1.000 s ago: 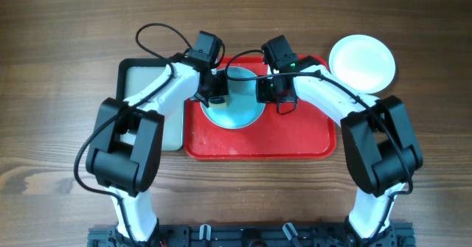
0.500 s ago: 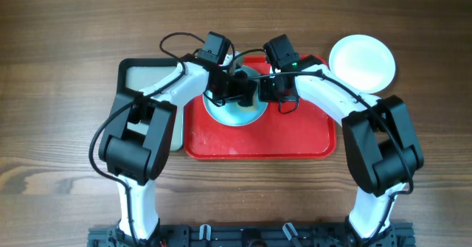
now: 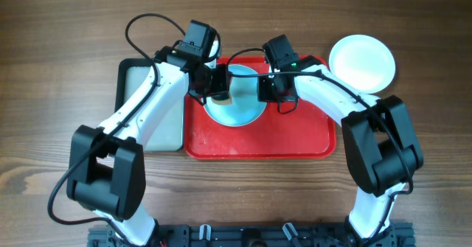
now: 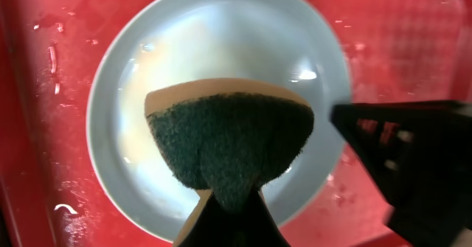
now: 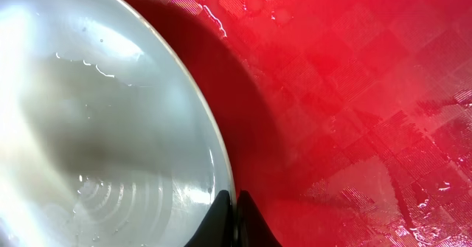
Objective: Clean dirty plates on tray and stack at the side
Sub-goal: 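Scrub the light-blue plate with the sponge held in the left gripper, then drop the sponge into the black tray and lift the plate with right gripper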
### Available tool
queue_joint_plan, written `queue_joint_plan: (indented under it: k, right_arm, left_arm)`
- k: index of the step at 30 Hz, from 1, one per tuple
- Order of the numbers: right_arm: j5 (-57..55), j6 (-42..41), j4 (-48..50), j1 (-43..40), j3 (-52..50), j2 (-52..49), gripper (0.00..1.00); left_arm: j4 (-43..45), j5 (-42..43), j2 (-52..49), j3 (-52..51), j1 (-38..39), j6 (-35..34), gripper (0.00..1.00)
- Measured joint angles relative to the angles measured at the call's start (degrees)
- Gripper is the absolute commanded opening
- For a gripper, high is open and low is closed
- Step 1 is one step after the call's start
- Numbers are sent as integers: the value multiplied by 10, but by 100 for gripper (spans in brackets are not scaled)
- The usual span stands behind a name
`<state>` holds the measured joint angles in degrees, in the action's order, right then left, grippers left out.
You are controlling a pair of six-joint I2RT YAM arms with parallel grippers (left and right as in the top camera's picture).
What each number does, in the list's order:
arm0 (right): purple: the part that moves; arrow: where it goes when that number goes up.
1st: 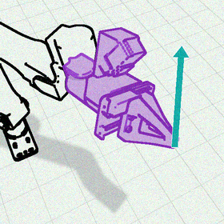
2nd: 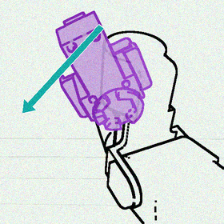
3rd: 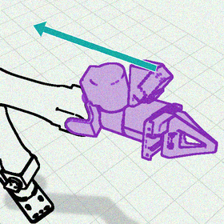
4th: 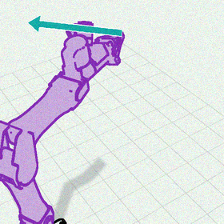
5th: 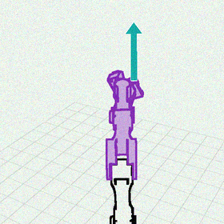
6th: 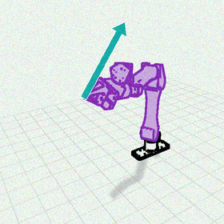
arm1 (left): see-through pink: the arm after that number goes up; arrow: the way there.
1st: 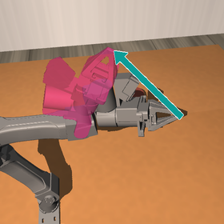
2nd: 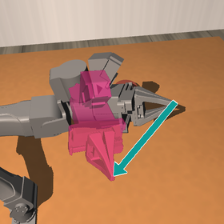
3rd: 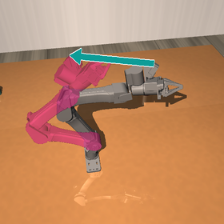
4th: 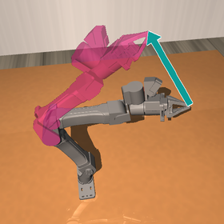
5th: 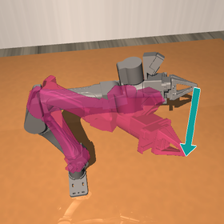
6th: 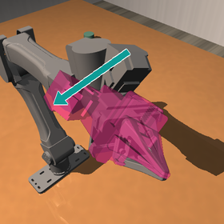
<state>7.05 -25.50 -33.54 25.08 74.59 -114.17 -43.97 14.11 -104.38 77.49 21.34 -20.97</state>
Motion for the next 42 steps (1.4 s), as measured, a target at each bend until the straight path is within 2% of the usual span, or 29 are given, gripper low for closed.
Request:
queue_joint_plan:
  k: [9,16,20,24,29,32,35,39,42]
  right_arm:
    - [0,0,0,0,0,0,4]
    - [0,0,1,0,0,0,4]
    - [-2,0,0,-1,0,0,4]
    - [-3,0,0,0,0,0,4]
    - [-2,0,1,0,0,0,4]
    - [-1,0,2,0,0,0,4]
    - [0,0,2,0,0,0,4]
    - [0,0,2,0,0,0,4]
    - [0,0,2,0,0,0,4]
  left_arm:
    - [80,-86,-43,-52,10,-40,4]
    - [114,-90,-86,-50,10,-65,4]
    - [120,-32,-95,-45,1,-72,4]
    - [167,103,-115,-45,1,-65,4]
    - [185,204,-120,-47,0,-59,4]
    - [179,226,-107,-48,-7,-49,4]
    - [154,223,-47,-49,-34,-38,4]
    - [84,162,47,-47,-82,-11,4]
    - [17,93,67,-46,-116,22,4]
